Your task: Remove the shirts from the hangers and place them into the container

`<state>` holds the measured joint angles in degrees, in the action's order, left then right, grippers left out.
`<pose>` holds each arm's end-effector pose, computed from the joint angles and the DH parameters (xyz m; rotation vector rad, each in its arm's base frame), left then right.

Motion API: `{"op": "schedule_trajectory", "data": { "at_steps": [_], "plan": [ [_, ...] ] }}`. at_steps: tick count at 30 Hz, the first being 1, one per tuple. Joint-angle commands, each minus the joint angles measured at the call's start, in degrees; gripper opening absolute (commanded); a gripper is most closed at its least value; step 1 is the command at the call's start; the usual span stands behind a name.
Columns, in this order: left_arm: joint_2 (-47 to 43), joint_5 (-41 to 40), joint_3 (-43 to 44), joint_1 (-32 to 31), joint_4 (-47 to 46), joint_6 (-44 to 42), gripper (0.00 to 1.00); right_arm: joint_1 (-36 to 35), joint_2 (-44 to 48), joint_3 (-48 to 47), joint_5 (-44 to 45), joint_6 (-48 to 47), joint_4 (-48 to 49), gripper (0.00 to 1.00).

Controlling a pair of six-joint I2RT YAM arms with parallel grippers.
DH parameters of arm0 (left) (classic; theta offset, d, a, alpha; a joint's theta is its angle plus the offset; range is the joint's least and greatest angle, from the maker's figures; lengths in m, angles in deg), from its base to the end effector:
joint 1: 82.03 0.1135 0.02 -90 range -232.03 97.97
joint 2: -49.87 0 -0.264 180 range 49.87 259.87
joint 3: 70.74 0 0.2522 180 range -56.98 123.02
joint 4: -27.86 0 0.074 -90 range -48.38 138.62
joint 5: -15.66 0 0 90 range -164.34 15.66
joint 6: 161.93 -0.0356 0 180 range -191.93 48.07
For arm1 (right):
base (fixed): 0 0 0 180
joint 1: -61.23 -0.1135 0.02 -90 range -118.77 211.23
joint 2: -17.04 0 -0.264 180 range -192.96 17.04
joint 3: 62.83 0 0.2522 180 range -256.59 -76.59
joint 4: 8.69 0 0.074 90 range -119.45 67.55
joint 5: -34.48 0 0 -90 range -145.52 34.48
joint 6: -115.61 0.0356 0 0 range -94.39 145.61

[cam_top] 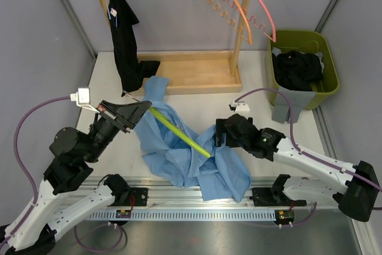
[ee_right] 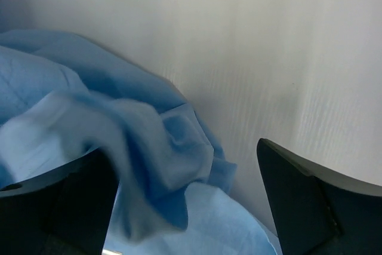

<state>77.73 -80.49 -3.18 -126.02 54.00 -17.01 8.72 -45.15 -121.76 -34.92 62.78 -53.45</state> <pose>0.0652 -0.0577 0.4236 -0.2401 1.4553 -1.3686 0.1441 0.1673 0.2529 -0.1519 2.3603 0.3343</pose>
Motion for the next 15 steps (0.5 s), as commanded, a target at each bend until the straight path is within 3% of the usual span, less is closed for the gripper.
{"op": "schedule_trajectory", "data": {
  "at_steps": [1,8,15],
  "plan": [
    [0.88,-5.18,4.90,-0.05,5.88,-5.14,0.00,-0.66,7.06,-4.05,3.13,-1.56,-3.88,0.99],
    [3.69,-13.18,9.74,-0.05,24.95,-17.55,0.00,-0.66,16.31,-14.32,-2.65,-7.63,-10.74,0.99],
    [7.47,-12.48,4.48,-0.05,27.26,-20.46,0.00,-0.66,18.51,-23.73,-17.06,-11.06,-9.79,0.99]
  ]
}}
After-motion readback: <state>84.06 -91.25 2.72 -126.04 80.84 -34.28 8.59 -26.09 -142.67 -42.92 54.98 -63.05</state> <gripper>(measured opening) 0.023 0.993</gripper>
